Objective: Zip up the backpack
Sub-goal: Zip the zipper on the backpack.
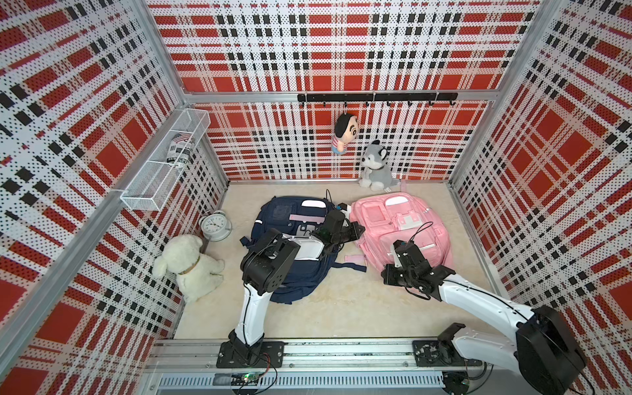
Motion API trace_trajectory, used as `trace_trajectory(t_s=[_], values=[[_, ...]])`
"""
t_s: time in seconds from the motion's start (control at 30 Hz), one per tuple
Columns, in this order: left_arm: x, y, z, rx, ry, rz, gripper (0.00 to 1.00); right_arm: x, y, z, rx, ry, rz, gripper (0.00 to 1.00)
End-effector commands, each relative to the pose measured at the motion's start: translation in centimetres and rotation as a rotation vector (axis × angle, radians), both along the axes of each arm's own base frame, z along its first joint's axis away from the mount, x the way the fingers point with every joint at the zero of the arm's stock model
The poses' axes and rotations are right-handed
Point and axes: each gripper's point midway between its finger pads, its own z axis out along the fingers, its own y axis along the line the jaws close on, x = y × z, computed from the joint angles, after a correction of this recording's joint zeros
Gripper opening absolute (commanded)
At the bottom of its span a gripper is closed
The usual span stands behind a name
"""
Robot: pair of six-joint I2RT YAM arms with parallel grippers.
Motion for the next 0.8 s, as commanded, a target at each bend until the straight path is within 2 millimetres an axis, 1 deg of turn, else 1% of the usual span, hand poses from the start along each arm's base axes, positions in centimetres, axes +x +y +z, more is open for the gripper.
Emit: trace_trajectory(t_s=[0.0, 0.1, 0.2, 0.33, 0.4, 0.43, 0.47, 0.6, 0.7, 0.77], values=[[4.2, 2.6, 0.5, 0.062, -0.080, 0.109, 0.00, -3.2, -3.3, -1.7, -0.126, 0.103, -0.017, 0.00], [5.5, 3.0, 0.4, 0.081, -0.082, 0.127, 0.00, -3.3, -4.0, -1.2, -0.130, 0.080, -0.044, 0.00], [6.3, 3.2, 0.5, 0.090, -0.084, 0.138, 0.00, -2.7, -3.9, -0.6, -0.105, 0.047, -0.063, 0.00], [6.2, 3.1, 0.6, 0.096, -0.084, 0.142, 0.00, -1.7, -2.7, -0.8, -0.050, 0.030, -0.062, 0.00], [5.6, 2.9, 0.5, 0.101, -0.079, 0.135, 0.09, -1.3, -2.3, -1.1, -0.037, 0.025, -0.061, 0.00], [5.1, 2.8, 0.4, 0.103, -0.076, 0.127, 0.16, -1.0, -2.1, -1.0, -0.028, 0.015, -0.062, 0.00], [4.7, 2.7, 0.4, 0.105, -0.074, 0.121, 0.25, -0.7, -1.9, -0.9, -0.018, 0.002, -0.066, 0.00], [2.0, 1.6, 1.5, 0.120, -0.093, 0.071, 0.43, 0.5, -1.2, 0.6, 0.051, -0.085, -0.082, 0.00], [0.0, 0.7, 2.4, 0.165, -0.111, 0.032, 0.51, 0.9, -1.0, 1.3, 0.082, -0.128, -0.086, 0.00], [-1.1, 0.2, 2.6, 0.178, -0.090, 0.021, 0.52, 1.0, -1.1, 1.4, 0.083, -0.140, -0.089, 0.00]])
